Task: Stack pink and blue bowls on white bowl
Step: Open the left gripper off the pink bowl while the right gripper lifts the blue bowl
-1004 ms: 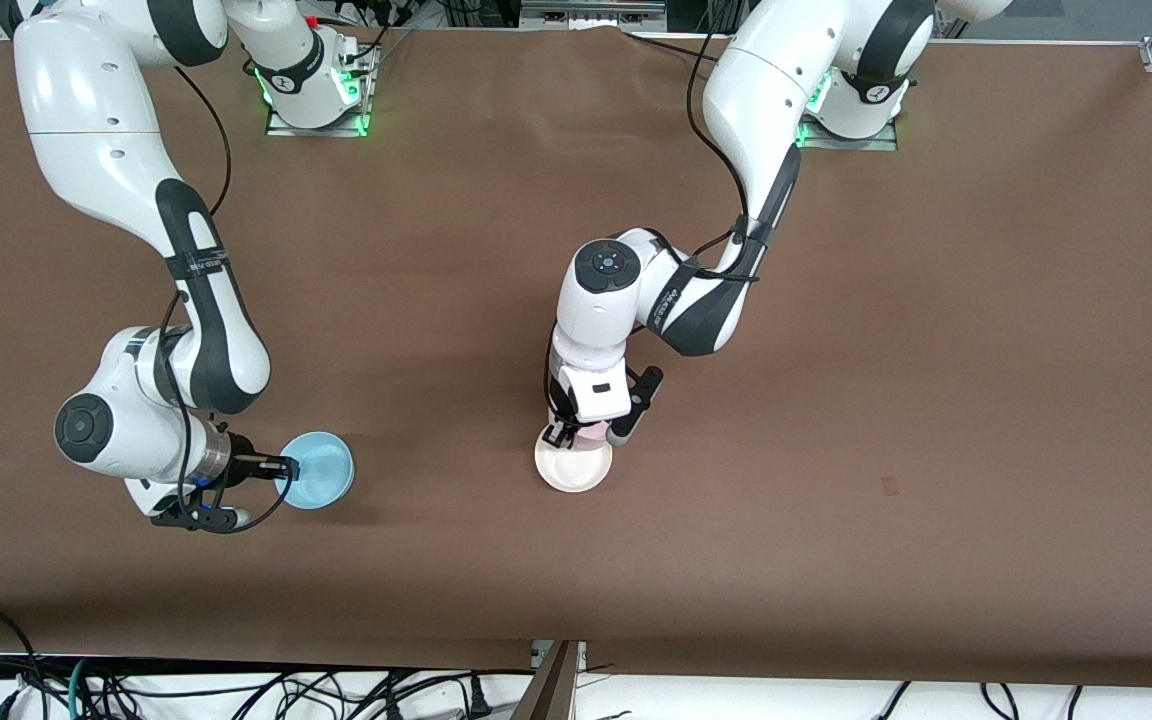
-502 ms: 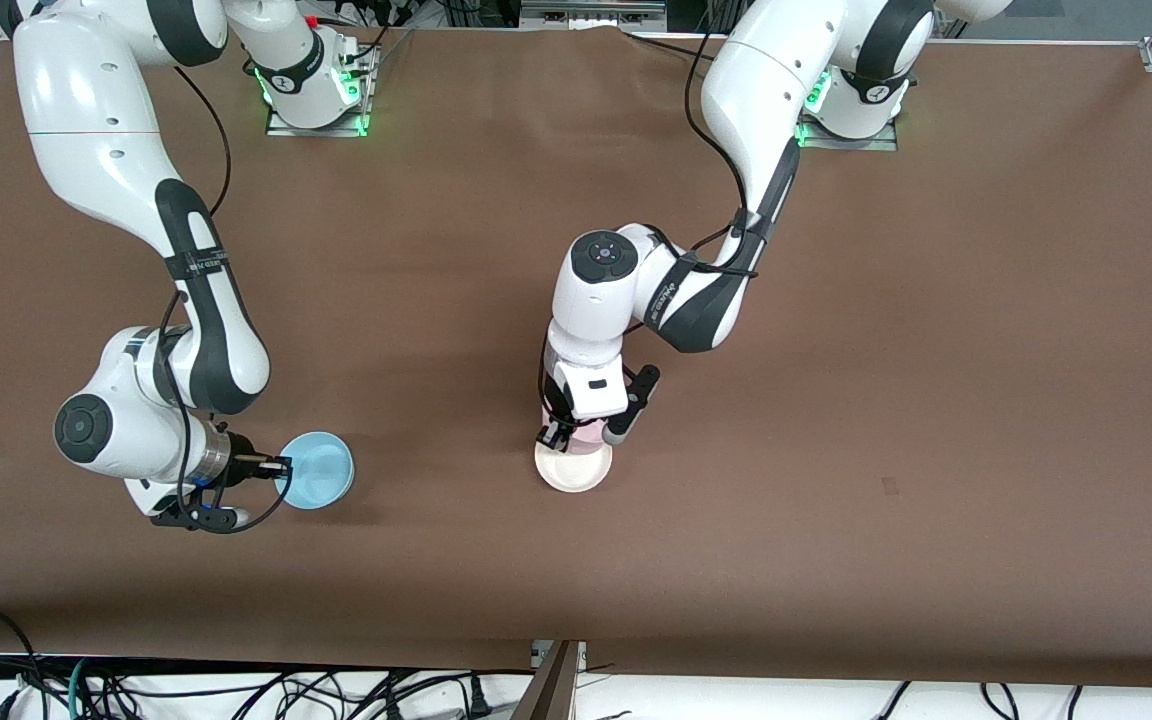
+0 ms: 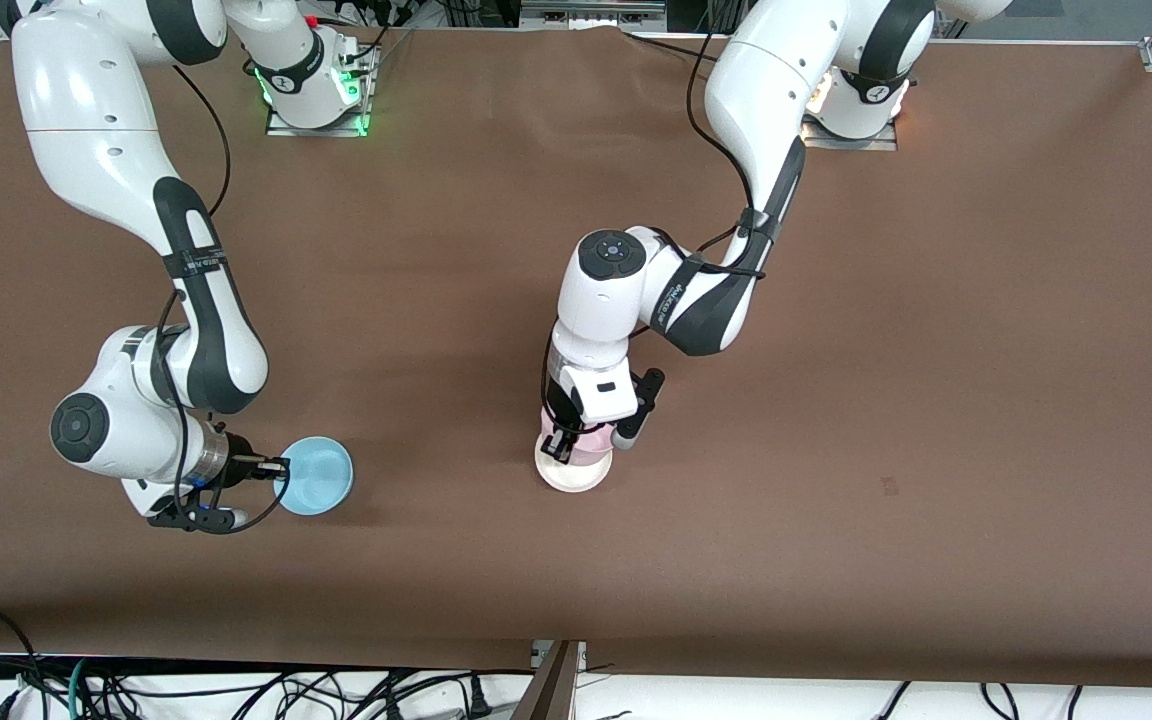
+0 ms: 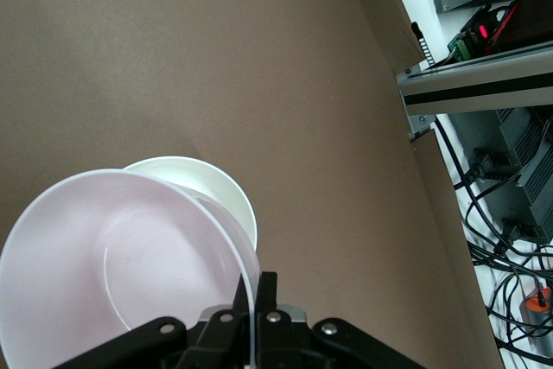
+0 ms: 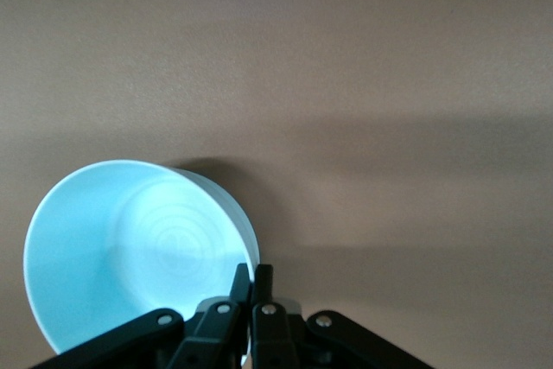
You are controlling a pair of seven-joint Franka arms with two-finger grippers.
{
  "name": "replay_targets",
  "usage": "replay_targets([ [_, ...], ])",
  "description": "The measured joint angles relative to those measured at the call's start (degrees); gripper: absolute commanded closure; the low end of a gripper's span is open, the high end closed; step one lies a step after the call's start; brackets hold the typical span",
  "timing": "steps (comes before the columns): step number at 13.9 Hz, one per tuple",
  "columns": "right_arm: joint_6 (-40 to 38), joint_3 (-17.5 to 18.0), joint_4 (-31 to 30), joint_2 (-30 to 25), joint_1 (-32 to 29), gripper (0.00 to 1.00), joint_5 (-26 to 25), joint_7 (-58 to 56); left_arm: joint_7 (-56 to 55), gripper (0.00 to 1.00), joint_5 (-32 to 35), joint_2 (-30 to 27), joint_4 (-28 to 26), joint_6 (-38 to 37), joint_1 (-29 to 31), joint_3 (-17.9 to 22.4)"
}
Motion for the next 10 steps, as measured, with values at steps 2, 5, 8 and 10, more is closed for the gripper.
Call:
replay_targets([
  [2, -0.1, 0.0, 0.8, -0.3, 0.0, 1.0, 0.0, 0.0, -0.2, 1.0, 0.0, 0.9, 0.4, 0.3, -0.1, 0.0],
  [5, -2.8, 0.0, 1.2, -2.8, -0.1, 1.0, 0.0, 0.0, -0.4, 1.0, 0.0, 1.9, 0.7, 0.8, -0.2, 0.3],
  [8, -8.4, -0.1, 1.5, -7.3, -0.3, 1.0, 0.0, 0.0, -0.8, 1.0, 0.0, 2.5, 0.8, 1.4, -0.3, 0.5],
  [10, -12.9, -0.4, 1.6, -10.3, -0.5, 1.0, 0.0, 0.0, -0.8, 0.99, 0.0, 2.6, 0.8, 1.6, -0.5, 0.6],
])
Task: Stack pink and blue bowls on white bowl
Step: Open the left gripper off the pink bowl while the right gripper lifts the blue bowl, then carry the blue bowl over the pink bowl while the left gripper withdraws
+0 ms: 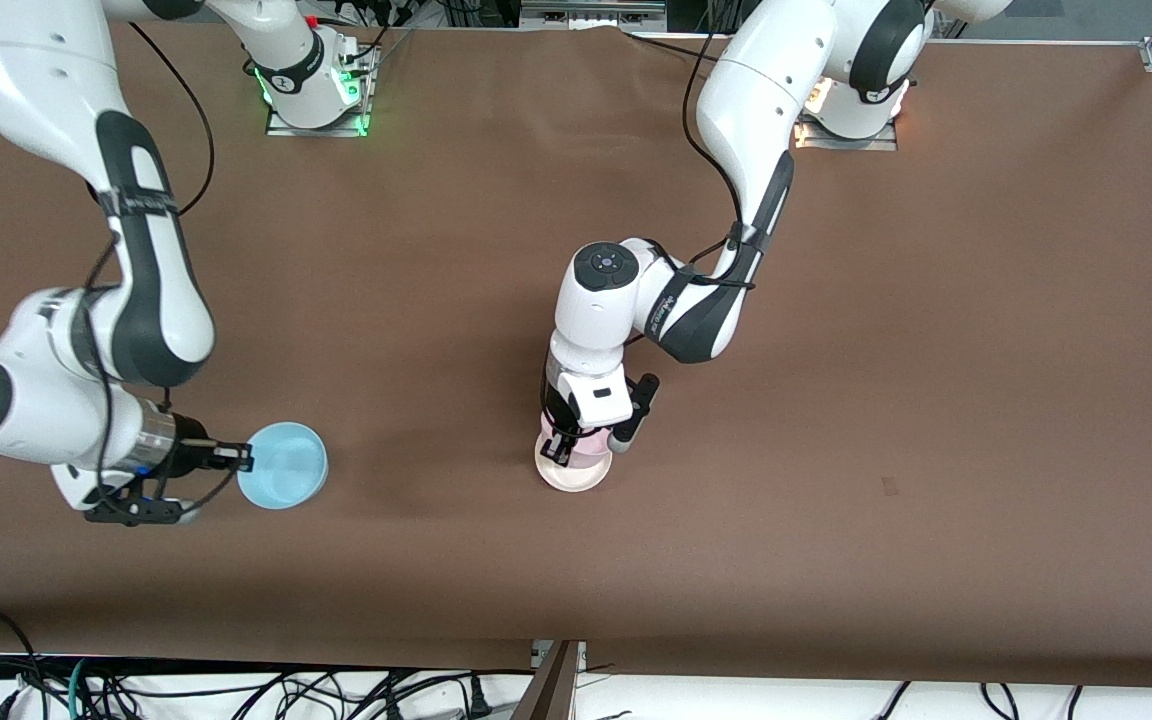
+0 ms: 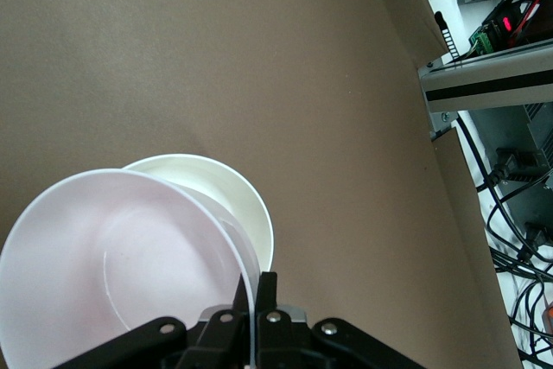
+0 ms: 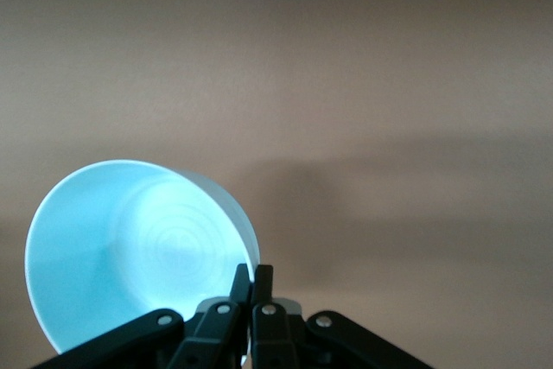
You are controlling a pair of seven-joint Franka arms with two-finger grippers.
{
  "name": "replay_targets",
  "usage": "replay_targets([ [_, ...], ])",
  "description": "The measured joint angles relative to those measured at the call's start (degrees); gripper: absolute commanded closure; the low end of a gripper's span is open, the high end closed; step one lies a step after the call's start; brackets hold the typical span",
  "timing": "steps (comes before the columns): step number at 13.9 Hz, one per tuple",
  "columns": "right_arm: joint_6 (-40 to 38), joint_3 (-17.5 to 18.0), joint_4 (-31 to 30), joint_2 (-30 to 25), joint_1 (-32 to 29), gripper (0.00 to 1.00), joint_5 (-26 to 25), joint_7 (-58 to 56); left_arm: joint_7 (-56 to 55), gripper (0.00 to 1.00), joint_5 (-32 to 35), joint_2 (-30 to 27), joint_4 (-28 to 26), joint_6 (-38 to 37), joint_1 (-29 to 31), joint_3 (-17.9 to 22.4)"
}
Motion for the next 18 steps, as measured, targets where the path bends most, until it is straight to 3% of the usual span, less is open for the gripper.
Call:
replay_targets([
  [2, -3.9, -0.3, 0.0, -2.6, -0.2, 1.0, 0.0, 0.0, 0.0, 0.72, 0.0, 0.0, 0.1, 0.0, -0.1, 0.0],
  [5, -8.1, -0.6, 0.1, -5.3, -0.2, 1.0, 0.0, 0.1, 0.0, 0.54, 0.0, 0.0, 0.2, 0.0, -0.1, 0.1],
  [13, -10.8, -1.5, 0.7, -6.3, -0.3, 1.0, 1.2, 0.4, 0.0, 0.57, 0.0, 0.0, 0.7, -0.7, -0.1, 0.6],
  [18, -7.2, -0.7, 0.6, -4.5, 4.0, 1.0, 2.8, 6.6, 3.9, 0.57, 0.0, -0.8, 2.4, -9.5, 0.1, 1.8],
])
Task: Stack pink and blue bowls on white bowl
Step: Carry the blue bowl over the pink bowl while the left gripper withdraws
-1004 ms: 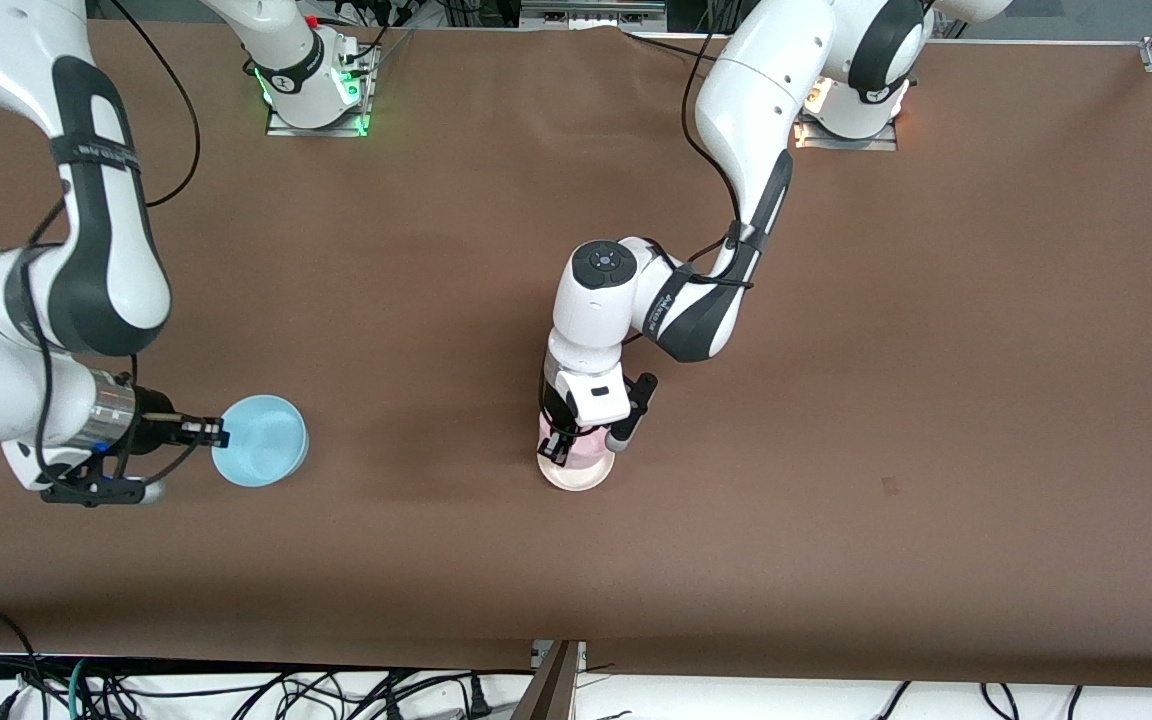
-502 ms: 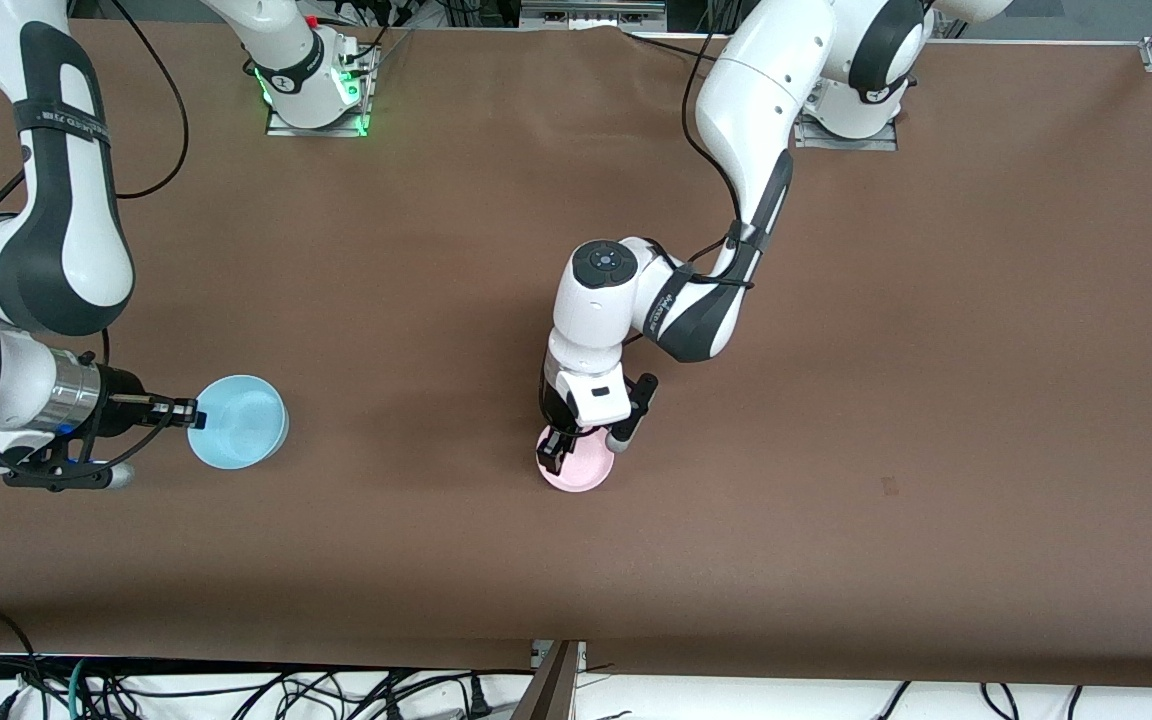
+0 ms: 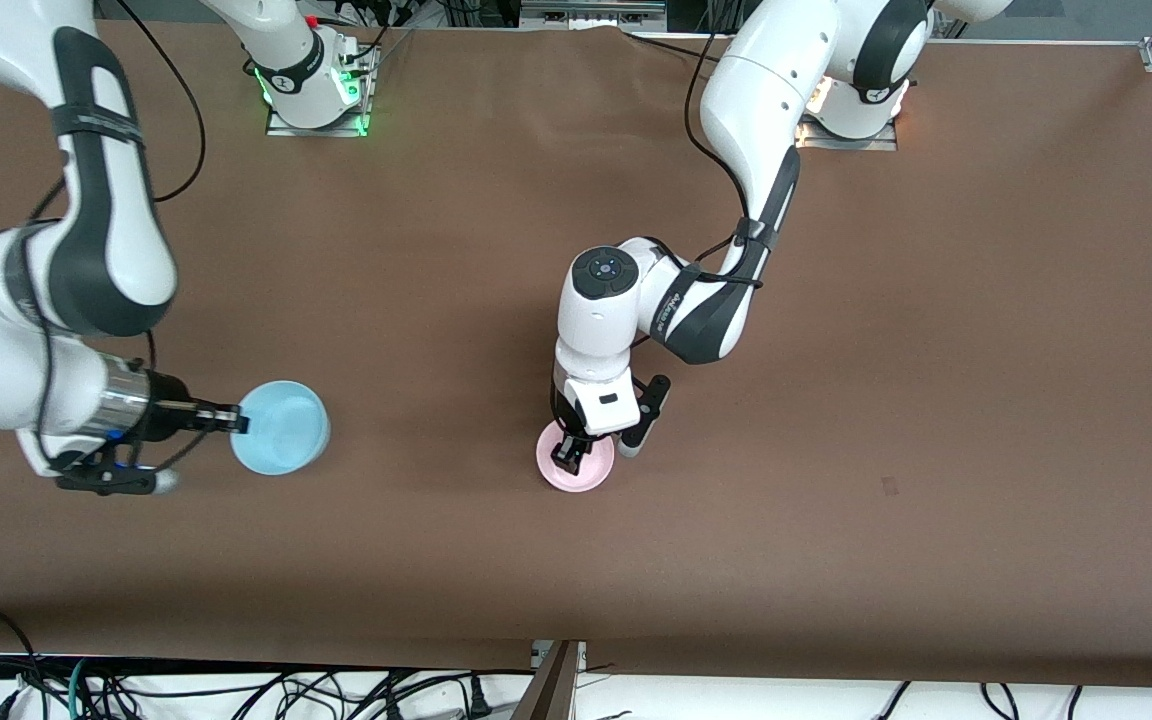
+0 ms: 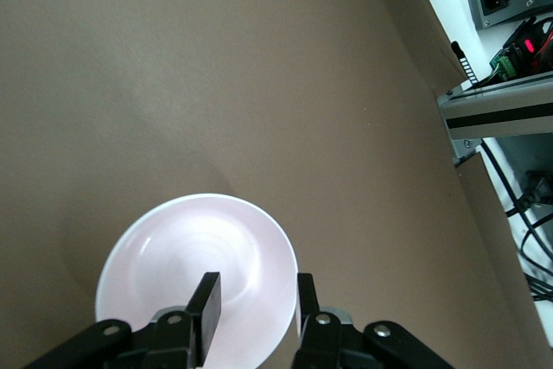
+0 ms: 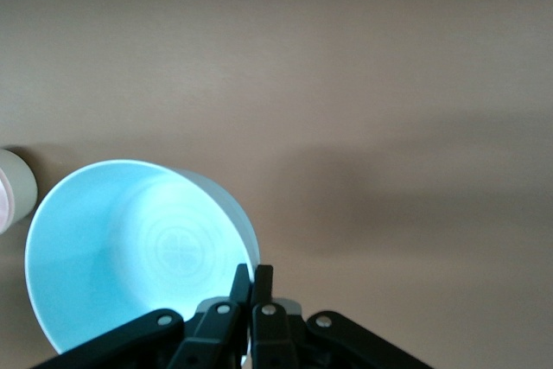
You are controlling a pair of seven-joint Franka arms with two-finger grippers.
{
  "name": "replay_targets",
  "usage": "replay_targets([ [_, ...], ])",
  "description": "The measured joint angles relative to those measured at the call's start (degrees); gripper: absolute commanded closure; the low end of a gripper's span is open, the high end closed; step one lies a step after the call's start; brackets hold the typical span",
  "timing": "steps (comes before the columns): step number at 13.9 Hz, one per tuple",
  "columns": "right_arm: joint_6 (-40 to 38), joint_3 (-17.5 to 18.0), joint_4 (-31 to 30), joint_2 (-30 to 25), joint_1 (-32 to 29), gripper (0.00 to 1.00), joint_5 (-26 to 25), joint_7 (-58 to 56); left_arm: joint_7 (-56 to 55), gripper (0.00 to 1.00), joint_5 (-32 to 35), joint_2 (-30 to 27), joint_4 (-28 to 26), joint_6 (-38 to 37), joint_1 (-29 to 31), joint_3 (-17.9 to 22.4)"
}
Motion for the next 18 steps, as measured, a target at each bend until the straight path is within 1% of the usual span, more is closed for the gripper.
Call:
replay_targets([
  [3, 4.9, 0.1, 0.0, 2.3, 3.7, 1.0, 0.0, 5.8, 7.2, 0.57, -0.1, -2.7, 0.7, -8.0, 0.2, 0.0],
  [5, 7.9, 0.2, 0.0, 3.9, 5.9, 1.0, 0.0, 9.3, 12.1, 0.58, -2.2, -4.5, 0.7, -12.0, 0.9, 0.1],
  [9, 13.8, 0.3, 0.0, 6.9, 10.9, 1.0, 0.0, 17.8, 21.0, 0.59, -5.1, -7.6, 0.8, -18.6, 3.7, 0.1],
  [12, 17.8, 0.3, 0.4, 8.5, 15.3, 1.0, 0.0, 25.9, 29.4, 0.59, -7.2, -10.4, 0.9, -25.6, 6.4, 0.1],
  [15, 18.5, 0.3, 3.7, 11.0, 19.4, 1.0, -0.3, 33.9, 37.7, 0.59, -9.0, -14.2, 1.2, -31.9, 10.5, 0.2],
  [18, 19.6, 0.2, 7.5, 14.5, 22.7, 1.0, -1.4, 41.4, 48.9, 0.58, -9.7, -18.8, 1.3, -38.2, 15.2, 0.3],
])
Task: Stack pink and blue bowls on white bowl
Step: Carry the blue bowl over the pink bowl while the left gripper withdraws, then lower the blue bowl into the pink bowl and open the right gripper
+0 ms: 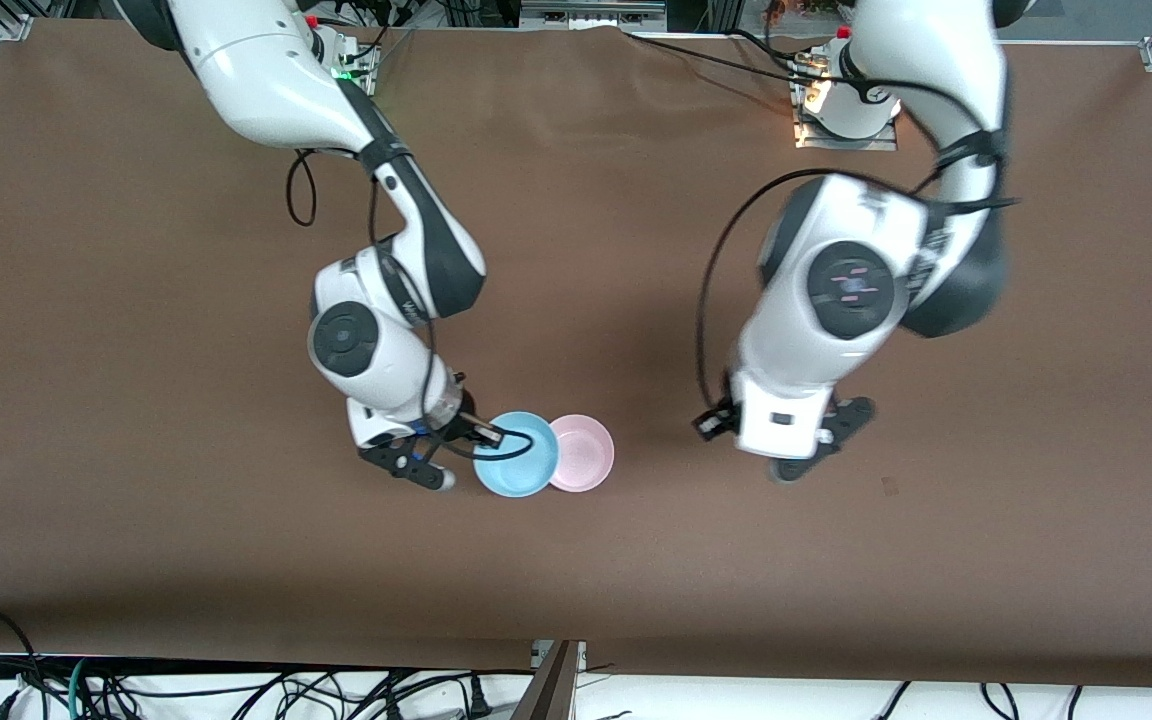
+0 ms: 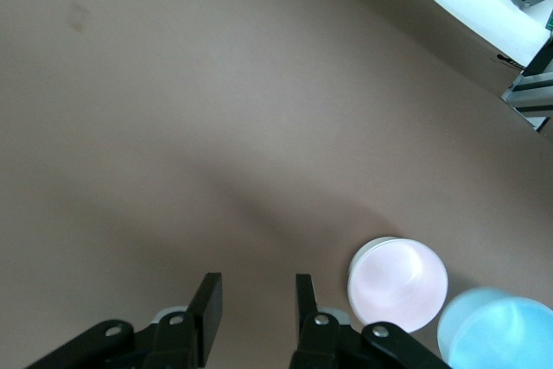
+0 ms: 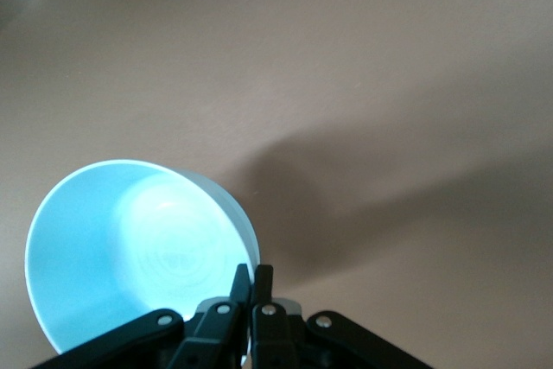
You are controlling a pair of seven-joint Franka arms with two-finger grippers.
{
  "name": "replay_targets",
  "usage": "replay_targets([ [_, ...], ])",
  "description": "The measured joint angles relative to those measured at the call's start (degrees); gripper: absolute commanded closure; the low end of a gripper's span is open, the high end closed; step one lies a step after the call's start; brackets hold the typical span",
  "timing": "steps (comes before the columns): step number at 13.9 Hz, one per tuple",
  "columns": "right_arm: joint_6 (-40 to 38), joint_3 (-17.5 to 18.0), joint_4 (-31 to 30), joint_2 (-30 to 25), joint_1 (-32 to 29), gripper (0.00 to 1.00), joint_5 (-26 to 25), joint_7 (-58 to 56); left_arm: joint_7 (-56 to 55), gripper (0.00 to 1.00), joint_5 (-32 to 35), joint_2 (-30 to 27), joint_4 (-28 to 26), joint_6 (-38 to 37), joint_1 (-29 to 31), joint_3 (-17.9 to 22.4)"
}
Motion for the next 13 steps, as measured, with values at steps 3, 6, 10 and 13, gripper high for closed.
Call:
replay_targets([
  [3, 2.2, 0.0, 1.4, 2.4, 2.3, 1.0, -0.9, 4.2, 11.1, 0.57, -0.5, -3.3, 0.0, -4.2, 4.8, 0.1],
  [6, 3.1, 0.0, 1.7, 2.9, 2.9, 1.0, -0.9, 5.8, 19.3, 0.57, -0.5, -4.2, 0.0, -6.3, 8.4, 0.1],
  [10, 3.5, 0.0, 1.8, 3.3, 3.7, 1.0, -0.9, 7.8, 24.8, 0.57, -0.5, -4.5, -0.1, -7.3, 10.2, 0.1],
  [13, 4.2, 0.0, 1.8, 4.6, 4.3, 1.0, -0.9, 8.5, 28.2, 0.56, -0.5, -4.9, -0.1, -8.3, 11.1, 0.2],
])
